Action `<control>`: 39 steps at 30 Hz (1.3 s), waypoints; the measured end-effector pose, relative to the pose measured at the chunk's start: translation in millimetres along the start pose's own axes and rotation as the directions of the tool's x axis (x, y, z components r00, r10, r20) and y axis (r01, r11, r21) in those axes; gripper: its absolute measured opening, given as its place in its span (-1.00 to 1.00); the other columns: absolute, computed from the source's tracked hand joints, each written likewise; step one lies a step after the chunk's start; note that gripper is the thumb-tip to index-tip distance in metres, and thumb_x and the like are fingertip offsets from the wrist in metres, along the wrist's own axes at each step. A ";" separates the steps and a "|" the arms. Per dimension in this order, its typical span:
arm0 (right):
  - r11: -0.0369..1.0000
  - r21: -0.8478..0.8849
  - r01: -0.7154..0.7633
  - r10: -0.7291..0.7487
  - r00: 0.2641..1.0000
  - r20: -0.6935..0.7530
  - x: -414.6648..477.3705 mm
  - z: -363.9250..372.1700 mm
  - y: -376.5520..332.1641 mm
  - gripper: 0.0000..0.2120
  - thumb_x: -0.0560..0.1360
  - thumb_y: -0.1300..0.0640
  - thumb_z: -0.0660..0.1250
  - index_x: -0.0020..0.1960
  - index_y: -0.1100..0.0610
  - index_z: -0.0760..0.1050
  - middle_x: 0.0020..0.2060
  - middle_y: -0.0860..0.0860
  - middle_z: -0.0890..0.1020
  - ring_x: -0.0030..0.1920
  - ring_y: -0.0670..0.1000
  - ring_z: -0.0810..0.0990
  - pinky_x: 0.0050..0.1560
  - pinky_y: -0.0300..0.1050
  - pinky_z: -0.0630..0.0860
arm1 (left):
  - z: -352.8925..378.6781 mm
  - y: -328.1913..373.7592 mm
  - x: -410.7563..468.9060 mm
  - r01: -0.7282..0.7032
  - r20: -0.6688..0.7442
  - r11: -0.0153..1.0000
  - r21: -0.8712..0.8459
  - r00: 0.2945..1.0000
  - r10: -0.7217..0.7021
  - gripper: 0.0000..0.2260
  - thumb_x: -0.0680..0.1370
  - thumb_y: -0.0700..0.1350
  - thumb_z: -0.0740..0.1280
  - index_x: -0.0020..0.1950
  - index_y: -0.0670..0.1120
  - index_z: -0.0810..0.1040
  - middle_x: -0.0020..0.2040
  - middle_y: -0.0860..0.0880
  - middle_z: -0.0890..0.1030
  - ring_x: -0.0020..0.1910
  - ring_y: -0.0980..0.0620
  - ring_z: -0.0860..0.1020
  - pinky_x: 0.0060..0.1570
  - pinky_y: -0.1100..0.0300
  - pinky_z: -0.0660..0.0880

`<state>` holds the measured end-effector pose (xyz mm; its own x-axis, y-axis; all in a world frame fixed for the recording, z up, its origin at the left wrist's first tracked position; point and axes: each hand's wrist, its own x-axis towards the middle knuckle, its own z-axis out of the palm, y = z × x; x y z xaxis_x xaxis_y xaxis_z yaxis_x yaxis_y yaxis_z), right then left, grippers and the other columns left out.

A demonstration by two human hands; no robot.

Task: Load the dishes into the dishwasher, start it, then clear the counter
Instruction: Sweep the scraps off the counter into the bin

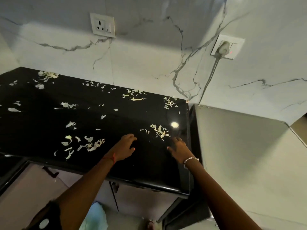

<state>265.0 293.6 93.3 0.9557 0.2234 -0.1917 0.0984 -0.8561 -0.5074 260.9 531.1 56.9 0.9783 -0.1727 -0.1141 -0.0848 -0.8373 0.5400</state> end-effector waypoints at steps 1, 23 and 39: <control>1.000 0.009 -0.006 0.006 1.000 -0.002 10.3 2.1 3.3 -0.51 0.56 0.12 0.21 0.43 0.24 0.18 0.42 0.19 0.22 0.42 0.16 0.24 0.39 -0.10 0.19 | 0.8 -1.9 9.8 0.015 -0.020 1.000 0.001 1.000 -0.015 -0.56 0.55 -0.20 0.26 0.42 -0.17 0.28 0.48 -0.11 0.17 0.48 -0.03 0.10 0.42 0.15 0.10; 0.947 0.237 0.216 -0.181 0.970 -0.160 155.2 45.1 -8.6 -0.56 0.61 0.02 0.08 0.43 0.16 0.22 0.47 0.05 0.20 0.49 -0.04 0.06 0.45 -0.21 -0.06 | 25.2 -34.1 88.1 0.118 -0.236 0.990 0.081 0.967 -0.096 -0.31 0.45 0.28 -0.15 0.49 -0.04 0.13 0.52 0.07 0.06 0.43 0.25 -0.12 0.40 0.27 -0.17; 0.997 -0.016 -0.076 0.071 0.980 -0.188 255.9 -16.4 61.4 -0.39 0.60 -0.03 0.07 0.50 0.25 -0.05 0.51 0.16 -0.07 0.51 0.11 -0.14 0.48 -0.02 -0.17 | 28.2 -34.9 91.9 0.155 -0.230 0.974 0.165 0.966 -0.115 -0.33 0.45 0.24 -0.19 0.50 -0.04 0.04 0.52 0.08 -0.02 0.46 0.19 -0.13 0.41 0.20 -0.19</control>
<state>520.2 290.6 26.8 0.9954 0.0701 -0.0661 0.0301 -0.8779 -0.4779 348.4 529.7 4.0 0.9986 0.0485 0.0198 0.0377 -0.9280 0.3707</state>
